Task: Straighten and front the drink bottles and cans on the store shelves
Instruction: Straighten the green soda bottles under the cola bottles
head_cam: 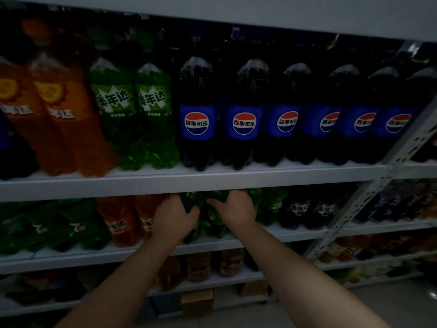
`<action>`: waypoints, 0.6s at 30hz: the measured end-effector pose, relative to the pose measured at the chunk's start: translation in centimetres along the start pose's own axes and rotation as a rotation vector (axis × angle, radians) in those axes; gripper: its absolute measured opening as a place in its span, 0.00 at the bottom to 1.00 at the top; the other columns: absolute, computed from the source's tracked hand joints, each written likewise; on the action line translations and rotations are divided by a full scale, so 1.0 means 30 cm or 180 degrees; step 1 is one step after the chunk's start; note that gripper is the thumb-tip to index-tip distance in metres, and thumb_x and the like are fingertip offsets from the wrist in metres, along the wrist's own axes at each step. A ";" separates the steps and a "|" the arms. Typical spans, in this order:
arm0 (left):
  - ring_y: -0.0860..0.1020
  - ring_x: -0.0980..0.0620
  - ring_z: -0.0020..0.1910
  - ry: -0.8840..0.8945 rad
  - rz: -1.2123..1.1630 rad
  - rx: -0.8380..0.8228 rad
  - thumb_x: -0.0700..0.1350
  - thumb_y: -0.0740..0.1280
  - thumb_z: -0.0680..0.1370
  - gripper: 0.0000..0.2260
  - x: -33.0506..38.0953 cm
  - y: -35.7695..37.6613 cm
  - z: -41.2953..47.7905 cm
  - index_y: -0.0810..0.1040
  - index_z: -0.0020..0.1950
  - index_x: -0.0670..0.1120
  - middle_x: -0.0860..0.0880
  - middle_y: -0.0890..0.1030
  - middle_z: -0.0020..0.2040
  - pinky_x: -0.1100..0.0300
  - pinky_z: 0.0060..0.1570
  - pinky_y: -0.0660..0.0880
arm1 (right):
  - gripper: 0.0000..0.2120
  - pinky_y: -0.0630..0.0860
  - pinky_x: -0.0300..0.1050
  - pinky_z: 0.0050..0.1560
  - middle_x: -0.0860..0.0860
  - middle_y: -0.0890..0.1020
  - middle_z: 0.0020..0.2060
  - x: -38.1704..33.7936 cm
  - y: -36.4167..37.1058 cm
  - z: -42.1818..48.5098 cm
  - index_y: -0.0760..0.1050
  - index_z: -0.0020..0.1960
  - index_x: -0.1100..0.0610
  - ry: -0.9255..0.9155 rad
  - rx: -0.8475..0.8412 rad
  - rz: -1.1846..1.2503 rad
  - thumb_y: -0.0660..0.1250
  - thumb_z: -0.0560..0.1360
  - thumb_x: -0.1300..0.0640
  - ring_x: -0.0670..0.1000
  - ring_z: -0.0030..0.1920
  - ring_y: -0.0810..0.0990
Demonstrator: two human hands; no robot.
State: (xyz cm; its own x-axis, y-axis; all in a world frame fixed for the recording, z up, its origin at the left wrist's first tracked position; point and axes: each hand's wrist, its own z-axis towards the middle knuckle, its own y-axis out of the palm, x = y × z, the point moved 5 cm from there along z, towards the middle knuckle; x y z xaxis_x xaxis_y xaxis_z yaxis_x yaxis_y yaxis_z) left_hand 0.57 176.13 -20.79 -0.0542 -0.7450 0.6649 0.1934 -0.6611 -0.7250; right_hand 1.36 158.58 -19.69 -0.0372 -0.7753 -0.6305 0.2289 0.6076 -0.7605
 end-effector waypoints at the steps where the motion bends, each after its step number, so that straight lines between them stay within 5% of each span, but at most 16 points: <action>1: 0.79 0.45 0.41 0.0026 -0.0075 -0.0002 0.53 0.70 0.71 0.15 -0.003 0.000 0.002 0.75 0.51 0.44 0.47 0.78 0.40 0.57 0.36 0.75 | 0.20 0.71 0.39 0.28 0.49 0.76 0.31 0.004 0.001 0.003 0.72 0.41 0.54 0.0003 0.0004 0.0045 0.71 0.66 0.37 0.46 0.31 0.74; 7: 0.76 0.42 0.53 -0.0122 -0.0057 0.0385 0.61 0.73 0.68 0.33 -0.027 0.004 -0.016 0.68 0.65 0.44 0.41 0.76 0.55 0.55 0.46 0.74 | 0.14 0.68 0.33 0.28 0.47 0.77 0.33 0.035 0.000 0.019 0.72 0.44 0.52 -0.0014 -0.0176 0.0460 0.71 0.69 0.44 0.42 0.33 0.75; 12: 0.76 0.39 0.54 -0.0354 0.0216 0.0517 0.68 0.68 0.67 0.39 -0.036 0.005 -0.025 0.64 0.69 0.47 0.39 0.71 0.60 0.54 0.44 0.75 | 0.18 0.76 0.42 0.54 0.47 0.79 0.52 0.059 0.022 0.036 0.71 0.62 0.49 -0.0133 -0.0877 0.1274 0.69 0.73 0.51 0.48 0.53 0.78; 14: 0.76 0.39 0.52 -0.0269 0.0348 0.0497 0.67 0.67 0.68 0.36 -0.030 0.001 -0.024 0.66 0.68 0.46 0.39 0.71 0.60 0.55 0.42 0.75 | 0.19 0.79 0.46 0.52 0.48 0.79 0.53 0.059 0.024 0.037 0.69 0.63 0.46 -0.0140 -0.1006 0.1355 0.69 0.73 0.51 0.48 0.50 0.79; 18: 0.78 0.42 0.49 0.0014 0.0069 0.0139 0.57 0.66 0.73 0.24 -0.032 -0.005 0.000 0.72 0.62 0.44 0.41 0.77 0.52 0.58 0.41 0.73 | 0.27 0.69 0.24 0.39 0.33 0.73 0.44 0.040 0.006 0.024 0.67 0.58 0.41 -0.0206 -0.0600 0.1086 0.72 0.63 0.35 0.34 0.42 0.73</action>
State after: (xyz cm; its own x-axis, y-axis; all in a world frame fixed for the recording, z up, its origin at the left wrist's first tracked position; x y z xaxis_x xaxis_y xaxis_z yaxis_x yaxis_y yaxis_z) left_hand 0.59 176.95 -21.32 -0.0537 -0.7594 0.6484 0.2371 -0.6404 -0.7305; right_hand 2.04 157.63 -20.48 0.0729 -0.5291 -0.8455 0.0347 0.8485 -0.5280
